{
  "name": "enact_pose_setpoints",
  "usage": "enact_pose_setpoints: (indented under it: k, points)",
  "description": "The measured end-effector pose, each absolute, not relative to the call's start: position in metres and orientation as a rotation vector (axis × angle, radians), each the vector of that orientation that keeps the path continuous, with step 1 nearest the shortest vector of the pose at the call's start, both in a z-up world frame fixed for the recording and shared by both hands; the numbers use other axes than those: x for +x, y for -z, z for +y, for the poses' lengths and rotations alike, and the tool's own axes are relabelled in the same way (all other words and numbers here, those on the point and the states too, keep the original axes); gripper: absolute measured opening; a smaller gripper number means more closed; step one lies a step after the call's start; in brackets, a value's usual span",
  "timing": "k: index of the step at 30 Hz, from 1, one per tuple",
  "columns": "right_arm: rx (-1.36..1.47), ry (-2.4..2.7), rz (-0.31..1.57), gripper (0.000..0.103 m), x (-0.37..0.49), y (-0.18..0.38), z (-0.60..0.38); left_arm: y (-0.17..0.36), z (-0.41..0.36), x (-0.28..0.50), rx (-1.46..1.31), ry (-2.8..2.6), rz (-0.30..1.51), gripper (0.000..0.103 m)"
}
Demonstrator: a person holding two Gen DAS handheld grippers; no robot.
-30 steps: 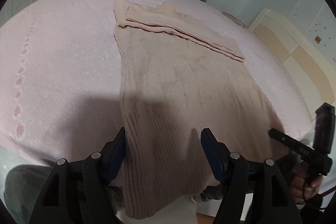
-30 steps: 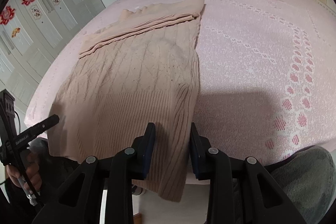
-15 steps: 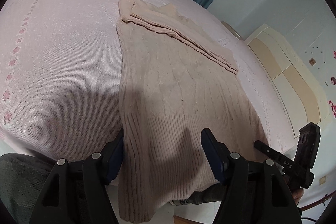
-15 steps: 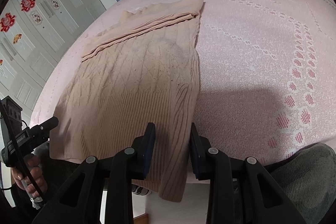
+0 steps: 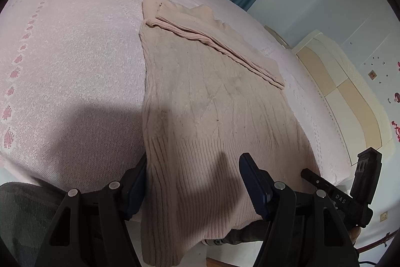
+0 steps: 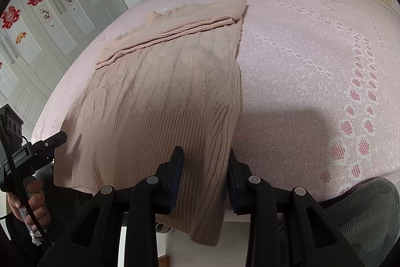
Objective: Fold small clothes
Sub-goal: 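Hold the hem closed in the right tool beside the open left tool, then grasp the sweater hem with both tools and fold it up toward the collar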
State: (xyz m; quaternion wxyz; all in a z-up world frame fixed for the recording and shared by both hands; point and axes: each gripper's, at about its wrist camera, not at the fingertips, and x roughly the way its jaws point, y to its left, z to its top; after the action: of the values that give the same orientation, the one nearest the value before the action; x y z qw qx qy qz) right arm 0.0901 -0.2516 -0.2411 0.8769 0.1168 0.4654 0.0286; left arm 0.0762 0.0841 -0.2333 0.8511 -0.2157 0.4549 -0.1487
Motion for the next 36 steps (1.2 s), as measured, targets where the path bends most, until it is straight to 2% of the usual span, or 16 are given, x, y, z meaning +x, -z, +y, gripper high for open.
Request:
enact_pose_setpoints:
  k: [7, 16, 18, 20, 22, 28, 36]
  points:
    - [0.259, -0.080, 0.981, 0.033, 0.085, 0.239, -0.252, 0.232, 0.087, 0.060, -0.462, 0.314, 0.959, 0.065]
    - [0.234, -0.102, 0.987, 0.033, 0.075, 0.238, -0.243, 0.237, 0.098, 0.056, -0.514, 0.292, 0.983, 0.033]
    - [0.220, -0.094, 0.988, 0.029, 0.074, 0.238, -0.240, 0.238, 0.101, 0.055, -0.535, 0.293, 0.990, 0.028]
    - [0.213, -0.079, 0.990, 0.013, 0.072, 0.238, -0.239, 0.239, 0.102, 0.053, -0.543, 0.301, 0.999, 0.017]
    - [0.236, -0.076, 0.988, 0.006, 0.070, 0.238, -0.242, 0.237, 0.103, 0.050, -0.541, 0.291, 0.986, 0.013]
    - [0.368, -0.150, 0.913, 0.005, 0.066, 0.220, -0.251, 0.219, 0.108, 0.048, -0.558, 0.306, 0.910, 0.008]
    - [0.503, -0.239, 0.771, 0.005, 0.089, 0.174, -0.258, 0.161, 0.111, 0.074, -0.527, 0.326, 0.757, 0.008]
